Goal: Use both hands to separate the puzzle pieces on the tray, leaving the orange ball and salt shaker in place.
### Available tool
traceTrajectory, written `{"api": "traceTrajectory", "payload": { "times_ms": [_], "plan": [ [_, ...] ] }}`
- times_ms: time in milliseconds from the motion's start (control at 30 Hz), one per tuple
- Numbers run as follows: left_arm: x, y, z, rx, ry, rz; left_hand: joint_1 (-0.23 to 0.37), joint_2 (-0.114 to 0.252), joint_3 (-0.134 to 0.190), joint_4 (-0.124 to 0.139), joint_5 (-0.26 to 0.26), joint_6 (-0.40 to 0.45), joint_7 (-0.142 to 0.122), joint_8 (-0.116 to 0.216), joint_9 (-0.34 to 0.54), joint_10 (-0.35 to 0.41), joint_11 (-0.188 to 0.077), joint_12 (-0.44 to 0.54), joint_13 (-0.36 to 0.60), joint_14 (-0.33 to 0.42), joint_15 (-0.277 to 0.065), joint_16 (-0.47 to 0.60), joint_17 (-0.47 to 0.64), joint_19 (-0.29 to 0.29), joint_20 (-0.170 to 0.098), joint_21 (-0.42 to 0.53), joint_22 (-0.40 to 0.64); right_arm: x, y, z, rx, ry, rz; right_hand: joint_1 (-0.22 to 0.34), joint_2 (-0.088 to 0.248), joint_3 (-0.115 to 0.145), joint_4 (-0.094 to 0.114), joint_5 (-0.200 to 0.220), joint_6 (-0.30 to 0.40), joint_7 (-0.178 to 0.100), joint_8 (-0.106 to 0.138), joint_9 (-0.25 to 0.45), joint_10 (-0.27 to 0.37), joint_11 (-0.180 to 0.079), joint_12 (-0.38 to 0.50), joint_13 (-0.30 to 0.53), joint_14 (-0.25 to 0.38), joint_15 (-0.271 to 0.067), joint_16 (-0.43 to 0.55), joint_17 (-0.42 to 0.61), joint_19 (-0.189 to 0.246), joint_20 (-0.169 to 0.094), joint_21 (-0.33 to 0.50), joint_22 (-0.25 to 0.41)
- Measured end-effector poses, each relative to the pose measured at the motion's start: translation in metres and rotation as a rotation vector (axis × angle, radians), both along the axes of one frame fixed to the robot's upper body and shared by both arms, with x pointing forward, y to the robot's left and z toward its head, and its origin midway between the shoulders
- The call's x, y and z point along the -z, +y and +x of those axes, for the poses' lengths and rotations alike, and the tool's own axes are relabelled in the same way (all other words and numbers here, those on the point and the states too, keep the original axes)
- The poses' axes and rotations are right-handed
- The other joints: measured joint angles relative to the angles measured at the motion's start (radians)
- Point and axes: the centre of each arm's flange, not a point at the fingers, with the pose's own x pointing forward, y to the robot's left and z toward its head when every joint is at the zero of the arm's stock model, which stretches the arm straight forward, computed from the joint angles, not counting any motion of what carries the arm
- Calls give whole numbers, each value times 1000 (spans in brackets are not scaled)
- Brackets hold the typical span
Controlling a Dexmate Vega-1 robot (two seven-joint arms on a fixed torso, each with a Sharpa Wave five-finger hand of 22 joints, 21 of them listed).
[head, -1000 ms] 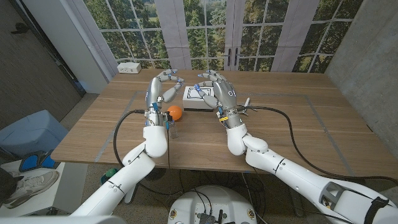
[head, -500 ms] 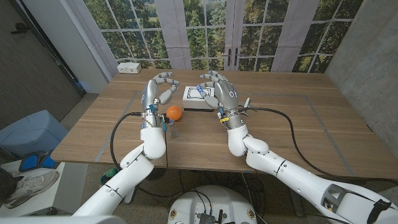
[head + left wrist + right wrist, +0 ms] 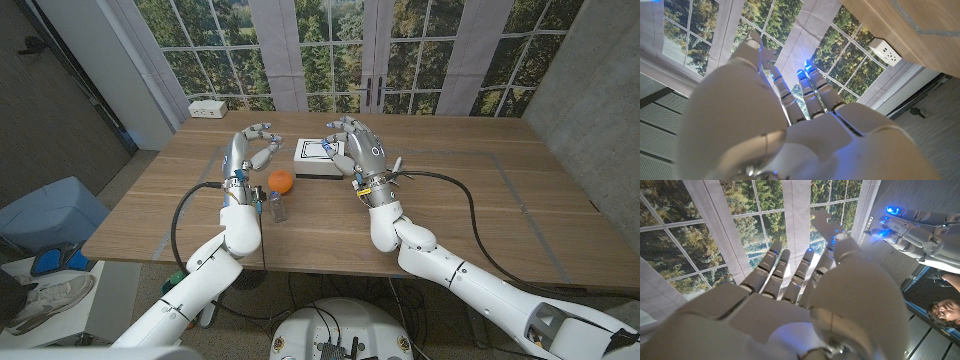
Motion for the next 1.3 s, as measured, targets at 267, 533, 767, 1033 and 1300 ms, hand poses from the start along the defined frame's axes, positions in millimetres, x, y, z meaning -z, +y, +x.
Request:
{"api": "traceTrajectory", "payload": {
  "times_ms": [267, 533, 767, 1033, 1300],
  "plan": [
    [2, 7, 3, 8, 48, -3, 0, 0, -4, 4, 0, 0, 0, 0, 0, -4, 4, -7, 0, -11, 0, -8, 0, 0, 0, 0, 0, 1, -3, -1, 38, 56, -11, -4, -4, 4, 4, 1, 5, -5, -1, 1, 0, 0, -4, 0, -4, 4, -4, 0, 0, 0, 0, 0],
    [2, 14, 7, 1, 84, -5, 10, -1, -9, 1, 0, 0, 0, -8, 3, -9, 2, -11, 0, -11, 0, -8, 0, 0, 0, 0, 0, 2, -6, 0, 74, 115, -25, -4, -4, 4, 4, 1, 5, -5, -1, 0, 0, 0, -7, 0, -8, 0, -7, 0, -6, 6, 0, 0],
    [5, 18, 11, -10, 124, -8, 12, 1, -9, 1, 0, 0, 0, -8, 3, -20, 2, -15, 0, -21, 0, -14, 0, -4, 4, 0, 0, 2, -7, 1, 97, 161, -38, -4, -4, 7, 7, 1, 5, -5, -8, 0, 0, 0, -11, 0, -8, 0, -10, 0, -9, 9, -7, 0],
    [8, 23, 11, -31, 160, -13, 14, 0, -14, 6, 0, 5, 5, -19, 3, -26, 6, -22, 0, -34, 2, -20, 0, -4, 4, 0, 0, 4, -10, 5, 143, 243, -65, -8, -8, 10, 4, 0, 5, -5, -9, -1, 0, 0, -15, 5, -13, 5, -11, 0, -16, 9, -7, 0],
    [13, 31, 14, -64, 212, -23, 15, -2, -17, 3, 0, 7, 7, -20, 2, -31, 2, -30, 0, -43, 3, -26, -5, -13, 5, 0, 0, 7, -12, 9, 178, 313, -92, -15, -15, 10, 4, 1, 5, -5, -9, 0, 0, 0, -15, 5, -18, 0, -15, 0, -24, 16, -7, 0]
  ]
}}
